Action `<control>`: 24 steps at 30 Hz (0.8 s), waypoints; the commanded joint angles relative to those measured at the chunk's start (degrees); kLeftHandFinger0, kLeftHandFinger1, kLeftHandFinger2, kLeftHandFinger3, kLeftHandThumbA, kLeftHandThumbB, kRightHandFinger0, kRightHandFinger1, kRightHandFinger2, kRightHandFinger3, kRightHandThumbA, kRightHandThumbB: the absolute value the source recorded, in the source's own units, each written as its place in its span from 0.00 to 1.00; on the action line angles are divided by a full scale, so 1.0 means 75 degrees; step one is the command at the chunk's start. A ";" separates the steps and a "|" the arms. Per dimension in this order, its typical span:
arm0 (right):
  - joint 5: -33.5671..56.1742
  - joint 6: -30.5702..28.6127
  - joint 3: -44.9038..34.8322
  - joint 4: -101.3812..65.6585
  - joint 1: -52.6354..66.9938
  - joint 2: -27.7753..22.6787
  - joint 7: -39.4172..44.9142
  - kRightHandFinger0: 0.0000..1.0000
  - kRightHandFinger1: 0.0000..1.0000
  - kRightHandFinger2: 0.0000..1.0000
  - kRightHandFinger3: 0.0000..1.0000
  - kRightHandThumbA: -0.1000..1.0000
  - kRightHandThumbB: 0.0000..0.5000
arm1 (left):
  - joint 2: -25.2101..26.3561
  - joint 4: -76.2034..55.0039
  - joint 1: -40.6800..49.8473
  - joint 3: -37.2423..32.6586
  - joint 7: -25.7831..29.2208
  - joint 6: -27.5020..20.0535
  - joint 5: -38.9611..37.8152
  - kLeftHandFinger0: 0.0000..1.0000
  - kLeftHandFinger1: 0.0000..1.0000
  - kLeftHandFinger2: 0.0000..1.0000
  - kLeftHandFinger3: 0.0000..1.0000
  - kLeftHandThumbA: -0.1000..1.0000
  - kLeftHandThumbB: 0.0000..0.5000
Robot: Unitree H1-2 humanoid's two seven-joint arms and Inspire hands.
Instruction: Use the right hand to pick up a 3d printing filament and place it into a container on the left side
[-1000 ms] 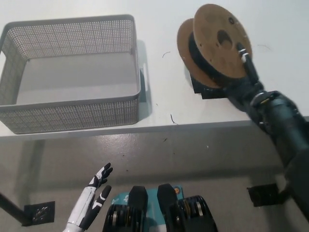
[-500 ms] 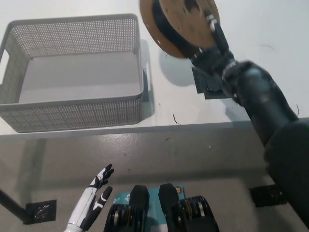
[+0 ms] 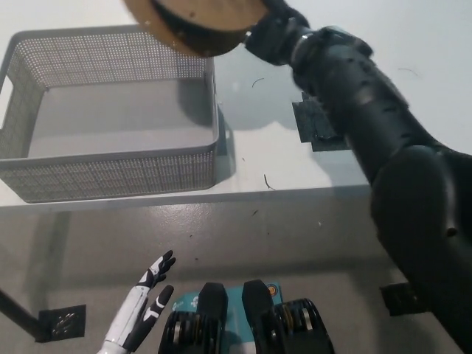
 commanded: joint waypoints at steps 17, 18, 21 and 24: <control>-0.1789 -0.1478 0.3627 -0.0224 -0.0733 0.1484 -0.0523 1.00 1.00 1.00 1.00 0.68 0.75 | 0.0097 -0.0426 -0.0089 -0.0161 -0.0276 0.0081 -0.0017 1.00 1.00 1.00 1.00 1.00 0.73; -0.1877 -0.1466 0.3792 -0.0223 -0.0767 0.1494 -0.0463 1.00 1.00 1.00 1.00 0.73 0.81 | 0.0102 -0.0444 -0.0067 -0.0163 -0.0297 0.0082 -0.0025 1.00 1.00 1.00 1.00 1.00 0.72; -0.2112 -0.1606 0.4203 -0.0228 -0.0843 0.1473 -0.0317 1.00 1.00 1.00 1.00 0.88 0.91 | 0.0088 -0.0441 -0.0007 -0.0189 -0.0302 0.0010 0.0012 1.00 1.00 1.00 1.00 1.00 0.69; -0.1977 -0.1794 0.4225 -0.0281 -0.1019 0.1396 -0.0088 1.00 1.00 1.00 1.00 0.92 0.90 | 0.0091 -0.0444 0.0025 -0.0207 -0.0306 -0.0009 0.0062 1.00 1.00 1.00 1.00 1.00 0.69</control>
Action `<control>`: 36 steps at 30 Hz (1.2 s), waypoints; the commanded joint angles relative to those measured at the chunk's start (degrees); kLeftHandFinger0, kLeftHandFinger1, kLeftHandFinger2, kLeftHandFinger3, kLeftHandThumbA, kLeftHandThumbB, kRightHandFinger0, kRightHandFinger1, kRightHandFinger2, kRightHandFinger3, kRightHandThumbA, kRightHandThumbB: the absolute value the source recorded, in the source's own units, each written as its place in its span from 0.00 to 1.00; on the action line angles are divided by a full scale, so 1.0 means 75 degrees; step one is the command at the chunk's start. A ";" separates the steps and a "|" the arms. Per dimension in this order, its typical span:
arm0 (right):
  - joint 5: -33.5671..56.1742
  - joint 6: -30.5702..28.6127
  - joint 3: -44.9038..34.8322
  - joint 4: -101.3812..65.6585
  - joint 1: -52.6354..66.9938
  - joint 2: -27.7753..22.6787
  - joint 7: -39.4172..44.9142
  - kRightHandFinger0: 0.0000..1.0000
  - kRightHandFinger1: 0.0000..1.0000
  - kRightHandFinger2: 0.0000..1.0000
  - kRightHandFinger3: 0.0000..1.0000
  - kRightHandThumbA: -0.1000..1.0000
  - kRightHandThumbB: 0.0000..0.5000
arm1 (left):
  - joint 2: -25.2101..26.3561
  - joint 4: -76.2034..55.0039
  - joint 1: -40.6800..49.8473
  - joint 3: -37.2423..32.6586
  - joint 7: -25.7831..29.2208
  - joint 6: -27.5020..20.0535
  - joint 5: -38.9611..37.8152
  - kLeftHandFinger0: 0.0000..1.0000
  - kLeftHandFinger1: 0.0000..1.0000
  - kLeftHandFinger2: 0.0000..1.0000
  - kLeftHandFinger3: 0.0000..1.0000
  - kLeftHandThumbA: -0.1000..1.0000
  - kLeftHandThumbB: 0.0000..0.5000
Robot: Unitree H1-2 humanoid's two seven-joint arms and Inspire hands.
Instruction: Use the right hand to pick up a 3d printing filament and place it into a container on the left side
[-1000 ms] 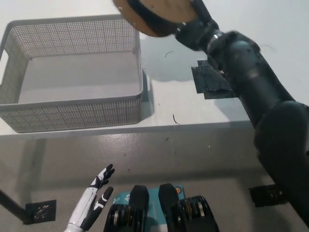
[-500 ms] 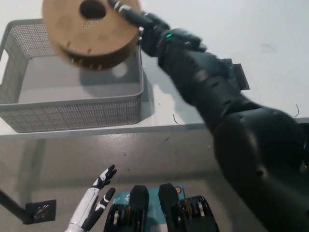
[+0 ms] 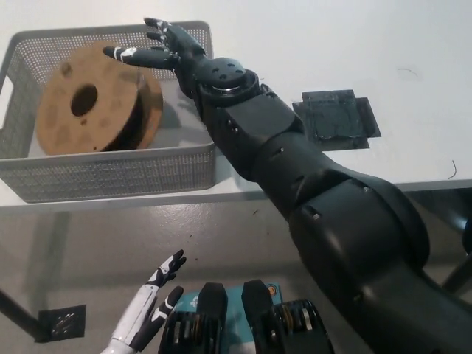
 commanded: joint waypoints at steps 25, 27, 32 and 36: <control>-0.1209 0.0413 0.2004 -0.9997 0.2668 -0.4293 0.3208 1.00 1.00 1.00 1.00 1.00 0.75 | 0.0078 0.0003 0.0077 0.0050 0.0002 -0.0210 -0.0039 1.00 1.00 1.00 1.00 1.00 0.64; -0.1140 0.0576 0.1899 -1.0862 0.3178 -0.4511 0.3214 1.00 1.00 1.00 1.00 1.00 0.74 | 0.0067 0.0069 0.0112 0.0035 0.0009 -0.0308 -0.0054 1.00 1.00 1.00 1.00 1.00 0.63; -0.0832 0.0535 0.1254 -1.3214 0.4818 -0.4956 0.2976 1.00 1.00 1.00 1.00 1.00 0.68 | -0.0019 0.0113 0.0228 0.0008 0.0078 -0.0355 -0.0006 1.00 1.00 1.00 1.00 1.00 0.62; -0.0461 0.0447 0.1007 -1.4164 0.5645 -0.4821 0.2728 1.00 1.00 1.00 1.00 0.97 0.67 | -0.0029 0.0207 0.0182 0.0042 0.0152 -0.0387 0.0011 1.00 1.00 1.00 1.00 1.00 0.64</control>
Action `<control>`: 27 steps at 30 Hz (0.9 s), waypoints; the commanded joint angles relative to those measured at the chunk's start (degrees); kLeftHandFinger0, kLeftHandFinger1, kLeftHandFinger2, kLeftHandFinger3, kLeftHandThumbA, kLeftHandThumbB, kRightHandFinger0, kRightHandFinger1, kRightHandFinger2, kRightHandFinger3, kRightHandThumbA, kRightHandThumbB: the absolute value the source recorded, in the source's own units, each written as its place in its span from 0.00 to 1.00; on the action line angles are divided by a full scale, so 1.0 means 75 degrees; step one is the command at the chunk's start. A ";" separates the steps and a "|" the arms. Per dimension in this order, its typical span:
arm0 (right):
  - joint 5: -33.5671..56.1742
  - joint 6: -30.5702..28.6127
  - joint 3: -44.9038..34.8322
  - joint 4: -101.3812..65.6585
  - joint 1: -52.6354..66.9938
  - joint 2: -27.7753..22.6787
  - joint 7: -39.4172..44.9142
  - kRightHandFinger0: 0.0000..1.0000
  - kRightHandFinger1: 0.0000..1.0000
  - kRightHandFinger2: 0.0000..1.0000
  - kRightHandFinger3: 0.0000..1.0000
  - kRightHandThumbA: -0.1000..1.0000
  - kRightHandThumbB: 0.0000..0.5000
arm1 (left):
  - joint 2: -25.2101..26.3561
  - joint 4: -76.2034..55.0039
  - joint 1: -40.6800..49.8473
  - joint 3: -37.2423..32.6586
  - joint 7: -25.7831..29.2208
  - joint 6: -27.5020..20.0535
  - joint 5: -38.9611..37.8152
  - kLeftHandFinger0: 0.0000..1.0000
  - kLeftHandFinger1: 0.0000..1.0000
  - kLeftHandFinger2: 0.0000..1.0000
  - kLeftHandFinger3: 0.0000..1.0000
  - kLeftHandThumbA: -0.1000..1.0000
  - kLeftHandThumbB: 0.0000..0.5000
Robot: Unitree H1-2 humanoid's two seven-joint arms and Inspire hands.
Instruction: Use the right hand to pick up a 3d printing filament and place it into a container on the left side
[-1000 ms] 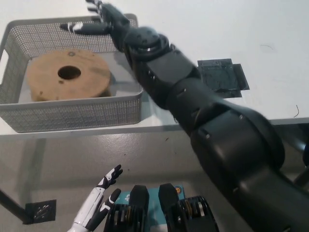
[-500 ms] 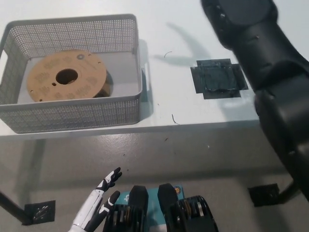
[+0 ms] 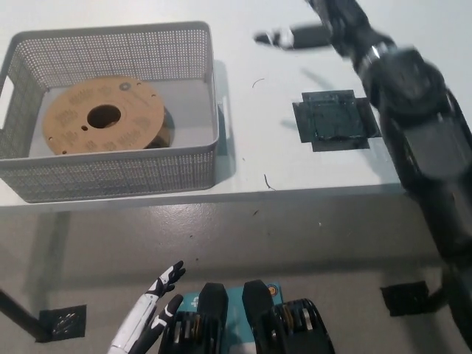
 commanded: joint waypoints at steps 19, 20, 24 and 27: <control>-0.1905 -0.2268 0.1001 -0.9253 0.6915 0.0919 -0.0534 1.00 1.00 1.00 1.00 1.00 0.43 | -0.0106 -0.0148 0.0073 0.0027 0.0213 -0.0393 0.0037 1.00 1.00 1.00 1.00 1.00 0.60; -0.1866 -0.2476 0.0997 -0.9123 0.7030 0.0963 -0.0583 1.00 1.00 1.00 1.00 1.00 0.40 | -0.0110 -0.0143 0.0065 0.0031 0.0211 -0.0407 0.0020 1.00 1.00 1.00 1.00 1.00 0.60; -0.2181 -0.3172 0.0905 -0.8454 0.7518 0.1100 -0.0883 1.00 1.00 1.00 1.00 1.00 0.36 | -0.0131 -0.0126 -0.0001 0.0041 0.0232 -0.0433 0.0009 1.00 1.00 1.00 1.00 1.00 0.59; -0.2156 -0.3461 0.0840 -0.7949 0.7789 0.1172 -0.0993 1.00 1.00 1.00 1.00 1.00 0.39 | -0.0136 -0.0141 0.0002 0.0040 0.0228 -0.0427 -0.0009 1.00 1.00 1.00 1.00 1.00 0.61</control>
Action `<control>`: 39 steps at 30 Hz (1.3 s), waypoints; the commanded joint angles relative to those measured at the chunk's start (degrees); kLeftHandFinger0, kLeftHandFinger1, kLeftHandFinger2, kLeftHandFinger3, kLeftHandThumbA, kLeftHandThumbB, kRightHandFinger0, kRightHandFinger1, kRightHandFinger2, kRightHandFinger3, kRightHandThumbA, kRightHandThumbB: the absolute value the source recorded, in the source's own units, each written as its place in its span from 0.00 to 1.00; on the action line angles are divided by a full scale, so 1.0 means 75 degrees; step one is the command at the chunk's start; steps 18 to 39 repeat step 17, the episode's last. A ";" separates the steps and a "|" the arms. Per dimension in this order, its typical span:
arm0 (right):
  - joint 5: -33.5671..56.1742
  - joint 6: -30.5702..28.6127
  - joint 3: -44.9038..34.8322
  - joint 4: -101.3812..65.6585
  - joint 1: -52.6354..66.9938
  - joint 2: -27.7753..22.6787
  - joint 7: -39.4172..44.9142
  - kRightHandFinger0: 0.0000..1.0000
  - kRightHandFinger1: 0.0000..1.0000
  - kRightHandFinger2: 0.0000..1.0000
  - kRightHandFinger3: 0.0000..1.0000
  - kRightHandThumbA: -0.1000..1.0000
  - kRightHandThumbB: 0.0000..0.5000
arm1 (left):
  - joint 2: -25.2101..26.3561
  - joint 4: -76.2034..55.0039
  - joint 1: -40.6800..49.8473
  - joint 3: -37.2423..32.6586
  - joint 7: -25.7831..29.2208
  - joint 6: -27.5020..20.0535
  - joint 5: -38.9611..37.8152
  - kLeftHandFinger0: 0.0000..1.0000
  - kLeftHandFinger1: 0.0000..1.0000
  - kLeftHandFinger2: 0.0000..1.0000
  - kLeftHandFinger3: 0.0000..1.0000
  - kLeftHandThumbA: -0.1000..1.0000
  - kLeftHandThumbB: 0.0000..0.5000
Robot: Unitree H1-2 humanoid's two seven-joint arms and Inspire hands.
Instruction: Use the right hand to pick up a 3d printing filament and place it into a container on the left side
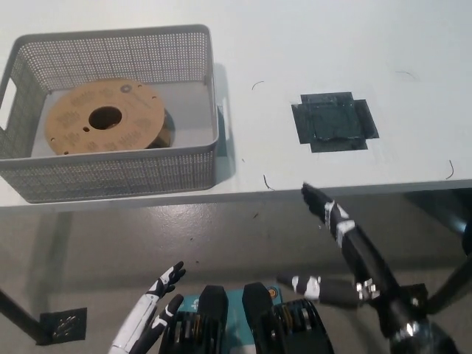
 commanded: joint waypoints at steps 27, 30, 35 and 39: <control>-0.1535 -0.3439 -0.0295 0.3939 -0.0145 0.0239 -0.2136 1.00 1.00 1.00 1.00 1.00 0.40 | -0.0102 -0.0154 -0.0078 0.0051 0.0252 -0.0405 0.0070 1.00 1.00 1.00 1.00 1.00 0.61; -0.1535 -0.3439 -0.0295 0.3939 -0.0145 0.0239 -0.2136 1.00 1.00 1.00 1.00 1.00 0.40 | -0.0102 -0.0154 -0.0078 0.0051 0.0252 -0.0405 0.0070 1.00 1.00 1.00 1.00 1.00 0.61; -0.1535 -0.3439 -0.0295 0.3939 -0.0145 0.0239 -0.2136 1.00 1.00 1.00 1.00 1.00 0.40 | -0.0102 -0.0154 -0.0078 0.0051 0.0252 -0.0405 0.0070 1.00 1.00 1.00 1.00 1.00 0.61; -0.1535 -0.3439 -0.0295 0.3939 -0.0145 0.0239 -0.2136 1.00 1.00 1.00 1.00 1.00 0.40 | -0.0102 -0.0154 -0.0078 0.0051 0.0252 -0.0405 0.0070 1.00 1.00 1.00 1.00 1.00 0.61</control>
